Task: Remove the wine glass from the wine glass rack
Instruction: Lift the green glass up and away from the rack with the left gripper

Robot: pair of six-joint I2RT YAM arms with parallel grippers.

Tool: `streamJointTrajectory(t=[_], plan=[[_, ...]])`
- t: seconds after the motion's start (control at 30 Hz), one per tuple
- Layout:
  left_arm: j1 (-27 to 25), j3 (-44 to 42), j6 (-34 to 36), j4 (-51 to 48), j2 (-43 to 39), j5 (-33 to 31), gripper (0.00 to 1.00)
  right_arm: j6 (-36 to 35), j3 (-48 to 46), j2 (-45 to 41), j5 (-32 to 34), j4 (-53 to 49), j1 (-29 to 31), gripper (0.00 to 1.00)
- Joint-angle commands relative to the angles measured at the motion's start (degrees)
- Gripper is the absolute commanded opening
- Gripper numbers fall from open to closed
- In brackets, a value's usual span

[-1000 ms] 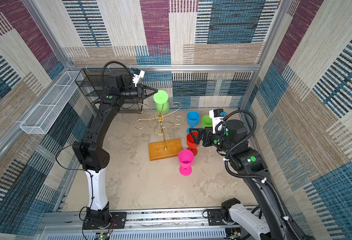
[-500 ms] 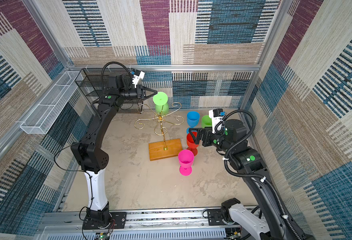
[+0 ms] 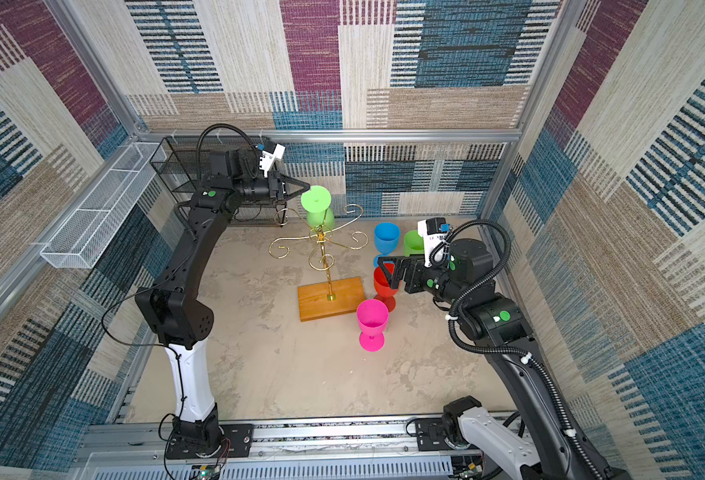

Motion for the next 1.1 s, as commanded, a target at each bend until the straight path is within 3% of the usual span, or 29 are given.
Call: streamJointTrajectory(t=[0.0,0.37,1.07], plan=[[0.8,-0.7,1.8,0.3,-1.0,0.6,0.0,-0.4,0.4,0.1,-0.4,1.6,0.0,0.99],[1.4,-4.6,-1.0,4.9,-2.7,1.7,0.0,-0.5,0.5,0.4,-0.4,1.7,0.0,0.99],[2.7,-7.1,3.1,0.4,-5.1,2.4,0.0,-0.3,0.4,-0.2,0.0,1.3,0.0,0.99]])
